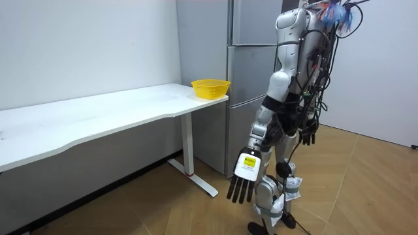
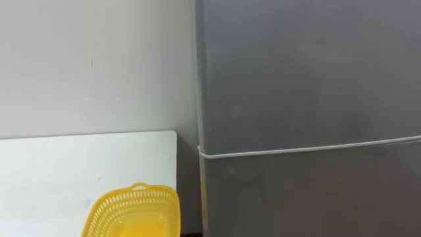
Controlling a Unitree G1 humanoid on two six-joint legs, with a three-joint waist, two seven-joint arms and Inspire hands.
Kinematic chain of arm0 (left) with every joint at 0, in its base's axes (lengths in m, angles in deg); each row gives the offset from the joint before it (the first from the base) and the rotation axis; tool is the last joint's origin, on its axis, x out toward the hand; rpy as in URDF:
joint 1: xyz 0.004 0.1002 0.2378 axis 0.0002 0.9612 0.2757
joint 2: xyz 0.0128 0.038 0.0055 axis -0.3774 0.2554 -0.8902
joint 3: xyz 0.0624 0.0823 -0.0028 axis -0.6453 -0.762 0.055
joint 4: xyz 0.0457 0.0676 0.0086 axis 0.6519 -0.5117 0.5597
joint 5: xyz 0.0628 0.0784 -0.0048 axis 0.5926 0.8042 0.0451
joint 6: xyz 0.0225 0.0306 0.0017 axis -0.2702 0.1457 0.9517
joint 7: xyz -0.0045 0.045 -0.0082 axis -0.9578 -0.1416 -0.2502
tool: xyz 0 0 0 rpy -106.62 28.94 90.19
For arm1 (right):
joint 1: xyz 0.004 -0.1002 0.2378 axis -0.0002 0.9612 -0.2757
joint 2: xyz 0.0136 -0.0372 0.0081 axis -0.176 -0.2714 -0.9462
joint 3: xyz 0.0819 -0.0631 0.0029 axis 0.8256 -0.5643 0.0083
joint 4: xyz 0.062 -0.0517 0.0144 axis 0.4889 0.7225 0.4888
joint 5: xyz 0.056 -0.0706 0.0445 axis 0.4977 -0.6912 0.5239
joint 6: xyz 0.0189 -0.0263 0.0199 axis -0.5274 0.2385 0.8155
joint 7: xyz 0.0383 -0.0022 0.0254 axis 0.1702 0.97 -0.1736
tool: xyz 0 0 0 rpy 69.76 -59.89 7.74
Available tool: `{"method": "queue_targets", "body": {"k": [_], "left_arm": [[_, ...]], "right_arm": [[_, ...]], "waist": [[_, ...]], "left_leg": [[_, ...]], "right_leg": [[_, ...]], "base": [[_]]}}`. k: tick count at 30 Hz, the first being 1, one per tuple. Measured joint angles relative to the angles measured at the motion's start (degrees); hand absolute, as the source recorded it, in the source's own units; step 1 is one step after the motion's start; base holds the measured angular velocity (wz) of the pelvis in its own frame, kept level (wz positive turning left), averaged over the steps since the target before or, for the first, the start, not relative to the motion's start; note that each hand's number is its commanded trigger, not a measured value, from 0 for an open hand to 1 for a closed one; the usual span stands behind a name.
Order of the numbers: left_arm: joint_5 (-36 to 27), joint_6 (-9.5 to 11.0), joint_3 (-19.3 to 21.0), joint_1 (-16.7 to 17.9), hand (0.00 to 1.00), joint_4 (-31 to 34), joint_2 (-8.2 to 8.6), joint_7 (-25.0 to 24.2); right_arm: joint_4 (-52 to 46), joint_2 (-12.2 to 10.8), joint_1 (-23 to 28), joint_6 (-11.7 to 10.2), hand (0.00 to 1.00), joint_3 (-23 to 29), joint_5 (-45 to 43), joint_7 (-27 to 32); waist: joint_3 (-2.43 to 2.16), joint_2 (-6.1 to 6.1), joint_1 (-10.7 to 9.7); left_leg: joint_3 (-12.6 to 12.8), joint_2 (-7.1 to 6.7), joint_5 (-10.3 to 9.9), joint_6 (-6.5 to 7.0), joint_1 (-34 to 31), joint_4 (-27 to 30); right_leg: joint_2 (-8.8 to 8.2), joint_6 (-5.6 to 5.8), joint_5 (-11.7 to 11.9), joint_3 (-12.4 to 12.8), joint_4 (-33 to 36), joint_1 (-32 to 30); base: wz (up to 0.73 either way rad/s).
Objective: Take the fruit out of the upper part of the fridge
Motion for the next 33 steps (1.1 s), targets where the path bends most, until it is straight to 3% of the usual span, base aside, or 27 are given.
{"method": "queue_targets", "body": {"k": [4,7,13,18,20,25,33], "left_arm": [[0.82,0.62,0.71,0.06,0.0,2.84,0.0,4.01],[1.33,1.88,1.15,0.68,0.0,8.77,0.04,7.93],[6.48,5.64,0.89,0.84,0.0,21.27,0.05,16.99],[7.81,8.99,0.61,1.34,0.0,29.0,0.65,24.83],[9.99,9.7,0.56,1.36,0.0,30.67,0.82,26.85],[12.55,12.97,0.91,1.43,0.0,34.77,0.81,31.36],[14.75,15.29,3.2,1.65,0.0,51.67,0.41,34.81]], "right_arm": [[-0.19,-0.01,-0.26,-0.32,0.0,-0.05,-0.83,1.2],[-1.98,0.01,0.15,-0.77,0.0,-0.08,-1.61,1.19],[-3.64,-0.02,0.38,-1.23,0.0,-0.12,-1.88,1.3],[-3.97,0.1,0.35,-2.66,0.0,-0.59,-1.86,2.14],[-3.98,0.17,0.2,-3.18,0.0,-0.62,-1.86,2.26],[-3.99,0.21,0.13,-5.1,0.0,-0.62,-1.78,4.07],[-4.93,0.15,1.49,-6.27,0.0,-0.72,-1.54,4.41]], "waist": [[-0.04,0.11,-0.12],[-0.02,0.0,-0.01],[-0.06,-0.05,-0.05],[-0.52,0.46,0.01],[-0.81,0.65,0.07],[-0.77,0.55,0.19],[-0.65,0.57,0.79]], "left_leg": [[-0.14,-0.48,0.05,0.03,-0.01,0.03],[-0.35,-0.62,0.07,0.08,0.01,0.1],[-1.65,-0.91,0.16,0.25,-0.14,0.25],[-1.64,-0.88,0.16,0.26,-0.07,-0.17],[-1.71,-0.9,0.16,0.26,-0.14,-0.12],[-1.78,-0.97,0.17,0.26,-0.02,-0.02],[-2.75,-1.21,0.23,0.38,0.02,0.04]], "right_leg": [[-0.13,0.05,0.02,-0.25,-0.04,0.22],[-0.26,0.2,-0.08,-0.17,-0.02,0.12],[-0.4,0.31,-0.13,-0.4,0.13,0.19],[-0.25,0.29,-0.13,-0.03,0.37,-0.21],[-0.26,0.28,-0.12,0.02,0.7,-0.6],[-0.31,0.28,-0.13,0.14,0.94,-0.66],[-0.32,0.29,-0.13,0.39,0.85,-0.65]], "base": [[0.01],[0.0],[0.04],[-0.03],[-0.02],[-0.01],[0.0]]}}
